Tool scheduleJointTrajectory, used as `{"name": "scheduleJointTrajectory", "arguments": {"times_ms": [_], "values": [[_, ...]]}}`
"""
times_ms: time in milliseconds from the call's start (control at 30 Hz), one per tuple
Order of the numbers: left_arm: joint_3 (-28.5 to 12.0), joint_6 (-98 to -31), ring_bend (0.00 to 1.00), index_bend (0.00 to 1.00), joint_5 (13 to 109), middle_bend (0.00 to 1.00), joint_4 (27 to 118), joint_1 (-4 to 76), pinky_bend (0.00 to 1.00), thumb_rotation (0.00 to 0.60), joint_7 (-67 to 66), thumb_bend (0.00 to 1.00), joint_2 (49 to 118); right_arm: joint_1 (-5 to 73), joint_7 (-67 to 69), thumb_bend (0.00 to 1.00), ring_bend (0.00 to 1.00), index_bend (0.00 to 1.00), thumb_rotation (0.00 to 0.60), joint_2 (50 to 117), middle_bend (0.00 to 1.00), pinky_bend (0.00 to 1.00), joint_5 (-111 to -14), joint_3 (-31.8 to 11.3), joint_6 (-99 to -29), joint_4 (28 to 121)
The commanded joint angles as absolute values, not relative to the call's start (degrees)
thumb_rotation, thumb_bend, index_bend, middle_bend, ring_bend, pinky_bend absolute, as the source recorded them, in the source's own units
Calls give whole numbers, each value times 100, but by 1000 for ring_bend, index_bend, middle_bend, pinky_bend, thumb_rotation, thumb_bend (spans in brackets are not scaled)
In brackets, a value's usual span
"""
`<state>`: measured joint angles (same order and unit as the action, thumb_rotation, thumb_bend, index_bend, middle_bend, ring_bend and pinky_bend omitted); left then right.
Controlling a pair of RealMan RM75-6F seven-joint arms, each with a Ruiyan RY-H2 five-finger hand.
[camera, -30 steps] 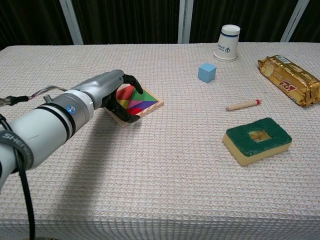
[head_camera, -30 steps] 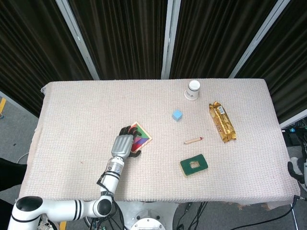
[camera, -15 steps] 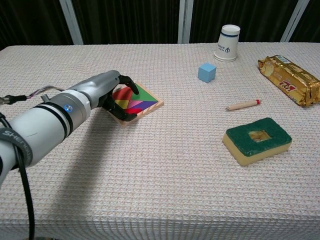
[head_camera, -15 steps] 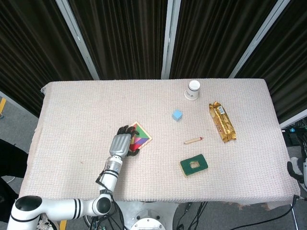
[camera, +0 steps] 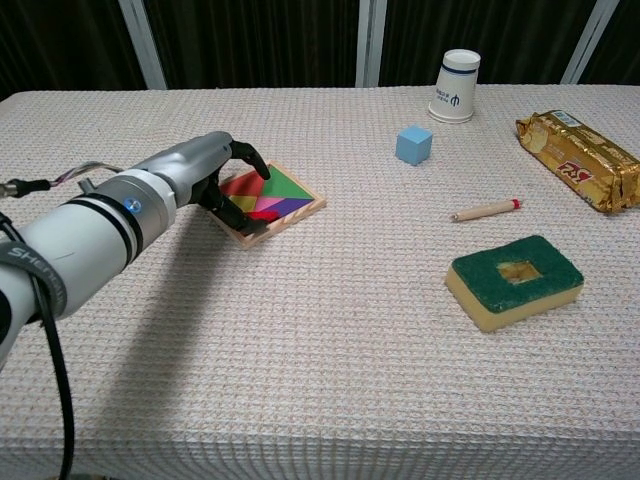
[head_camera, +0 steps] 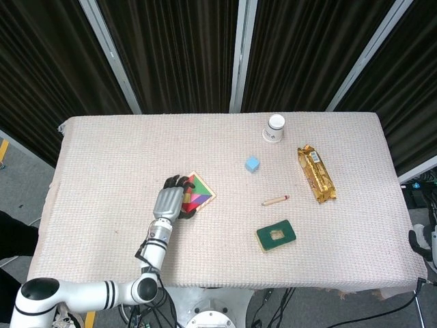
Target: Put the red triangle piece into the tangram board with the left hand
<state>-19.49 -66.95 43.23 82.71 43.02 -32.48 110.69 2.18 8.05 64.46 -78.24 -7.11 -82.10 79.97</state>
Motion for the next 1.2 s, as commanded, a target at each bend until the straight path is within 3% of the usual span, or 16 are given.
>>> {"name": "scheduleJointTrajectory", "arguments": {"times_ms": [33,467,633,900,1067,1200], "values": [[-1943,-6702,0,270,4341,121,8314,4294,4,600,-3222,241,11051,217,792,341,0,0,600,6440,0,0,-7831,-710,-8217,8011],[-1932,-6869,0,270,4459,121,8658,4258,4,600,-3226,240,10886,222,742,341,0,0,600,6422,0,0,-7847,-713,-8236,8070],[-1838,-7190,0,270,4842,121,9071,4076,4,600,-3167,241,10511,217,720,341,0,0,600,6408,0,0,-7866,-716,-8270,8105],[-894,-7813,0,262,6262,121,9726,3137,13,600,-2524,181,8952,243,650,340,0,0,600,6478,0,0,-7891,-712,-8275,8139],[-142,-8379,0,237,7502,128,9276,2586,8,600,-2143,133,8183,279,522,341,0,0,600,6510,0,0,-7935,-715,-8296,8220],[232,-8747,0,237,8004,129,8988,2167,6,600,-1814,114,7818,296,369,341,0,0,600,6524,0,0,-8061,-717,-8429,8313]]}}
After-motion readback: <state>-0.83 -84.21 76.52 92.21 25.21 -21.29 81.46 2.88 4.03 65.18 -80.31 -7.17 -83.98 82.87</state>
